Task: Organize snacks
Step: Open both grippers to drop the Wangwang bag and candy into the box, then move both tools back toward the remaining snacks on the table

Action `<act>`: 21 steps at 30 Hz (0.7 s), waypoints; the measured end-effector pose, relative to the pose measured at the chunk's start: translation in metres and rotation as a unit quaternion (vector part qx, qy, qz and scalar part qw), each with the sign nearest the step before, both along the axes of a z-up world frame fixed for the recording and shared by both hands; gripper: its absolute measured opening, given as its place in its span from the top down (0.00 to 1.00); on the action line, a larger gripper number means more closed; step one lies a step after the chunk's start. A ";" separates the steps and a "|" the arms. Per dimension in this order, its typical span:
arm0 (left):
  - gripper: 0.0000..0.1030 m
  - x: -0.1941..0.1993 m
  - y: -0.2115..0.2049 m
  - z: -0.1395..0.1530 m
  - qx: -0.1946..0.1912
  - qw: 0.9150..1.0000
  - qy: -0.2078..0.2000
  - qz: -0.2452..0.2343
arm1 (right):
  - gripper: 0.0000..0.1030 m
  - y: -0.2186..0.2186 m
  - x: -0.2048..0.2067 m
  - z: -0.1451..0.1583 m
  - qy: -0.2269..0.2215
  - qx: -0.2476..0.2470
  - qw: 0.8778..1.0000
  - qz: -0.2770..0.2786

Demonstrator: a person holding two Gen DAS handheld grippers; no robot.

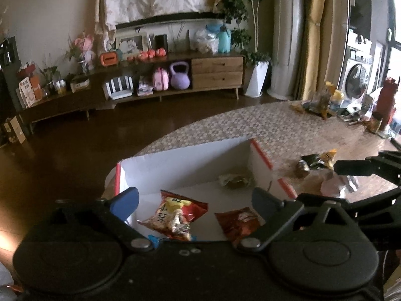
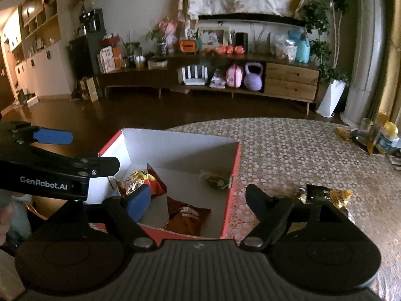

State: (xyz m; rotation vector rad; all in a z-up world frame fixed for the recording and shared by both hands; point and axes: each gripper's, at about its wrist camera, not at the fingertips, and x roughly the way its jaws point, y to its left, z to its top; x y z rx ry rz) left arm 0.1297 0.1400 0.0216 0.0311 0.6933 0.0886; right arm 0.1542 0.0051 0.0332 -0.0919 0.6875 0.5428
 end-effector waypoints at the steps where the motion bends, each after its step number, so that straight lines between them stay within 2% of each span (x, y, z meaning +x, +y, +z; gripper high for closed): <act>1: 0.03 -0.002 -0.003 0.002 0.000 1.000 -0.005 -0.001 | 0.17 -0.005 -0.002 0.002 -0.002 0.004 1.000 -0.002; 3: 0.00 -0.005 -0.009 0.005 -0.001 1.000 -0.014 -0.002 | 0.15 -0.014 -0.007 0.005 -0.005 0.012 1.000 -0.007; 9: 0.00 -0.018 -0.030 0.012 -0.011 0.999 -0.041 -0.014 | 0.12 -0.038 -0.021 0.013 -0.017 0.030 0.999 -0.018; 13: 0.00 -0.024 -0.046 0.013 -0.010 0.998 -0.055 -0.025 | 0.05 -0.058 -0.032 0.015 -0.025 0.045 0.998 -0.028; 21: 0.00 -0.029 -0.080 0.006 -0.023 0.996 -0.065 -0.047 | 0.04 -0.107 -0.044 0.015 -0.036 0.041 0.997 -0.047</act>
